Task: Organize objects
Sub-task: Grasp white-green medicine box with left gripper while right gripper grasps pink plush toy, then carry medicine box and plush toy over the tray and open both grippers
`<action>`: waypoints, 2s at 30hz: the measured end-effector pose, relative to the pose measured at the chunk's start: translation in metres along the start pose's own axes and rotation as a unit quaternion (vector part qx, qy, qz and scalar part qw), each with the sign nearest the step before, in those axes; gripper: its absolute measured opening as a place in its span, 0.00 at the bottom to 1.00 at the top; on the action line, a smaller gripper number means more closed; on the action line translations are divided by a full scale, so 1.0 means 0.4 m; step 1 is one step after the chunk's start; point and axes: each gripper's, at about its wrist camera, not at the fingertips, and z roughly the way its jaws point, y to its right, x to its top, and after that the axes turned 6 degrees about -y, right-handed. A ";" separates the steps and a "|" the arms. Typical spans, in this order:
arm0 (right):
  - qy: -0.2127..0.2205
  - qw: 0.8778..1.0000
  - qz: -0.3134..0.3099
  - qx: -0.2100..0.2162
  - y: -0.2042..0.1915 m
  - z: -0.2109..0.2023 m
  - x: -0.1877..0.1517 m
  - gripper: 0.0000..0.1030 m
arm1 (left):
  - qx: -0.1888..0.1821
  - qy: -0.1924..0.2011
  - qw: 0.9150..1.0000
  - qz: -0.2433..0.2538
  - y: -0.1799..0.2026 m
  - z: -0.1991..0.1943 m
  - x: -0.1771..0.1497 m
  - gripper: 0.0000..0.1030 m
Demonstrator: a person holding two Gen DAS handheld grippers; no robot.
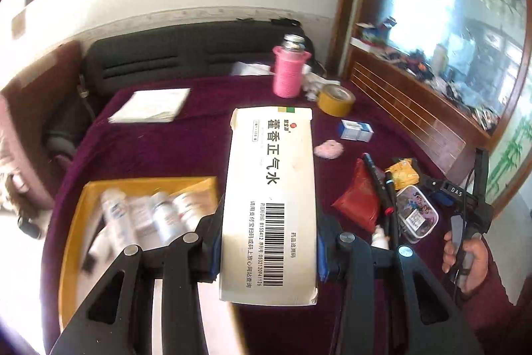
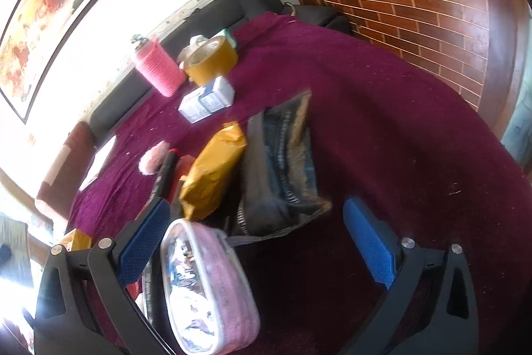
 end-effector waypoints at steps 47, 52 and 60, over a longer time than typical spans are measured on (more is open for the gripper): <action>-0.256 0.917 -0.281 0.125 -0.805 0.253 -0.156 0.24 | 0.006 -0.081 0.988 -0.133 -0.273 0.111 -0.207 0.35; -0.281 0.889 -0.328 0.153 -0.895 0.271 -0.262 0.25 | 0.037 -0.086 0.983 -0.159 -0.299 0.176 -0.194 0.36; -0.245 0.888 -0.374 0.109 -0.939 0.303 -0.339 0.43 | 0.035 -0.063 0.982 -0.175 -0.303 0.140 -0.198 0.57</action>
